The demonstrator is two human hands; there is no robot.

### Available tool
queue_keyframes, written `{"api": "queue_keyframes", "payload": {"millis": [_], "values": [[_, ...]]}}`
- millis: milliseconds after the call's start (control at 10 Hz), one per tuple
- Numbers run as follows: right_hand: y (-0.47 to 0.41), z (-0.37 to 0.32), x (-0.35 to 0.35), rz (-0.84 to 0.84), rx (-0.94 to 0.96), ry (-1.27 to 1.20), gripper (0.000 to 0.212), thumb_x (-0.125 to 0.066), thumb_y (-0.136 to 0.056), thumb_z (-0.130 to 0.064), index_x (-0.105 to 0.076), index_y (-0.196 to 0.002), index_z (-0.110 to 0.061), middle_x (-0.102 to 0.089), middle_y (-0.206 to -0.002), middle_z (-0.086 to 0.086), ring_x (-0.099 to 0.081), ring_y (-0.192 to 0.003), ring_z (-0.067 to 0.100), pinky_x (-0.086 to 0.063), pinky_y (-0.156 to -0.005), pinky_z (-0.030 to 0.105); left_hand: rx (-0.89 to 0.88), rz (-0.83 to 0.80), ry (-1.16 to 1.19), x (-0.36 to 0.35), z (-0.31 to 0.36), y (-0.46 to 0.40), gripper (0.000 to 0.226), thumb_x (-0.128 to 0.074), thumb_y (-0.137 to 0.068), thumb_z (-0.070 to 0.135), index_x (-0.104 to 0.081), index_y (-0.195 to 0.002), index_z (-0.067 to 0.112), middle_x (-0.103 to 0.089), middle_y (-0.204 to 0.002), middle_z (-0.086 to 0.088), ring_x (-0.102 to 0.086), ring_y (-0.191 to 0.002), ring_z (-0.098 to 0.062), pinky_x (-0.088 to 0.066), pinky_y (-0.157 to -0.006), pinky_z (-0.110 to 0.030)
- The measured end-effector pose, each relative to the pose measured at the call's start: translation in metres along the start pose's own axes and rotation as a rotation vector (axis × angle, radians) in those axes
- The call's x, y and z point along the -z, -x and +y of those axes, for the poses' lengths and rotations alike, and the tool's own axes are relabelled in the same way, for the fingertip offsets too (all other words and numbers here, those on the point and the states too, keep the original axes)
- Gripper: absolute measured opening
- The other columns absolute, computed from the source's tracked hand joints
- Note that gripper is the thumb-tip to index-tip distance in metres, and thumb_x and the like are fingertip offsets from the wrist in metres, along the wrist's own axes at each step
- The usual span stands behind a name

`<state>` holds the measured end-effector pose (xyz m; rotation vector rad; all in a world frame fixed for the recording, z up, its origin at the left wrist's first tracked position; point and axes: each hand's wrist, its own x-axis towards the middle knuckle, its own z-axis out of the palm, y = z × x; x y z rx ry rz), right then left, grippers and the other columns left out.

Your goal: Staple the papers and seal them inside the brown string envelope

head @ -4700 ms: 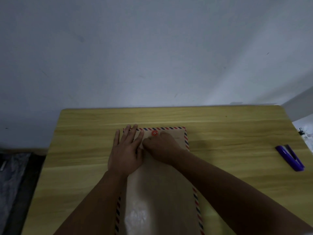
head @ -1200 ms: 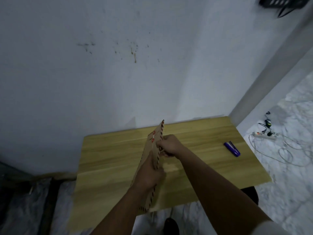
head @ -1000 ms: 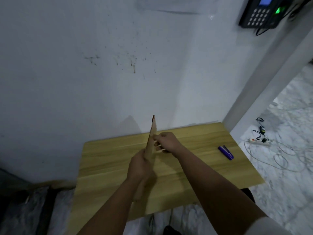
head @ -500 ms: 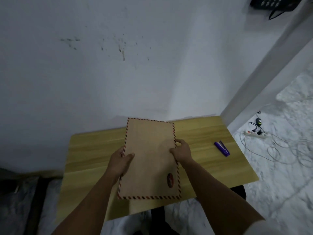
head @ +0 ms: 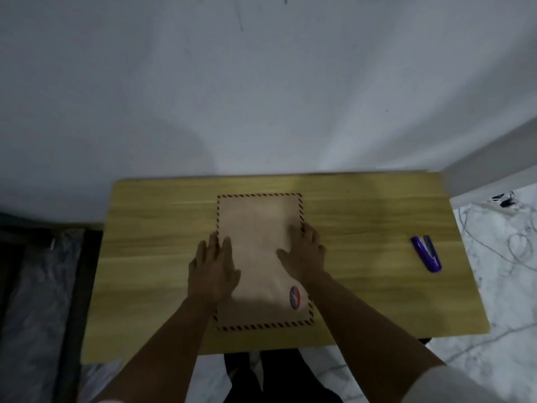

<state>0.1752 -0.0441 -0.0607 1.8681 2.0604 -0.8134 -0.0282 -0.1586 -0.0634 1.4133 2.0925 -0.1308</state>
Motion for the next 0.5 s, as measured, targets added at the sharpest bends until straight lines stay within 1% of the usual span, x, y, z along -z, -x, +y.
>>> {"api": "queue_keyframes", "payload": {"millis": [100,200,300,400,500], "values": [[-0.008,0.002,-0.008,-0.023,0.018,0.113,0.081,-0.049,-0.093,-0.06,-0.01,-0.157,-0.029,0.002,-0.167,0.012,0.0,-0.152,0.039,-0.018,-0.116,0.058,-0.035,-0.061,-0.12,-0.004,0.005,-0.013,0.091,-0.04,-0.095,0.068,0.011,-0.16,0.031,0.023,-0.168,-0.003,0.021,-0.154,-0.039,-0.005,-0.124,-0.056],[-0.011,0.0,-0.008,-0.012,0.022,0.128,0.081,-0.047,-0.095,-0.06,-0.007,-0.158,-0.028,0.005,-0.167,0.014,0.002,-0.152,0.041,-0.016,-0.117,0.059,-0.031,-0.052,-0.125,-0.002,0.008,-0.025,0.091,-0.04,-0.095,0.068,0.012,-0.16,0.031,0.025,-0.167,-0.003,0.022,-0.153,-0.04,-0.005,-0.124,-0.058],[-0.011,0.001,-0.003,-0.043,0.027,0.135,0.084,-0.046,-0.095,-0.06,-0.003,-0.159,-0.026,0.006,-0.167,0.016,0.002,-0.152,0.041,-0.016,-0.117,0.06,-0.036,-0.065,-0.132,0.004,0.007,-0.027,0.091,-0.042,-0.095,0.067,0.009,-0.16,0.03,0.023,-0.168,-0.005,0.018,-0.154,-0.041,-0.009,-0.124,-0.057],[-0.008,0.001,0.007,-0.041,0.036,0.032,0.088,-0.049,-0.094,-0.06,-0.001,-0.159,-0.027,0.004,-0.167,0.013,0.001,-0.152,0.04,-0.016,-0.117,0.061,-0.046,-0.069,-0.113,0.01,0.006,-0.018,0.092,-0.041,-0.094,0.07,0.008,-0.16,0.031,0.021,-0.168,-0.006,0.015,-0.155,-0.039,-0.01,-0.124,-0.056],[-0.012,0.002,0.023,0.011,0.065,-0.184,0.088,-0.054,-0.091,-0.061,-0.01,-0.159,-0.026,-0.01,-0.165,0.009,-0.011,-0.151,0.037,-0.025,-0.116,0.061,-0.098,-0.056,-0.097,0.006,0.002,0.005,0.089,-0.036,-0.094,0.072,0.011,-0.159,0.034,0.022,-0.168,-0.003,0.016,-0.155,-0.036,-0.009,-0.125,-0.054]]}}
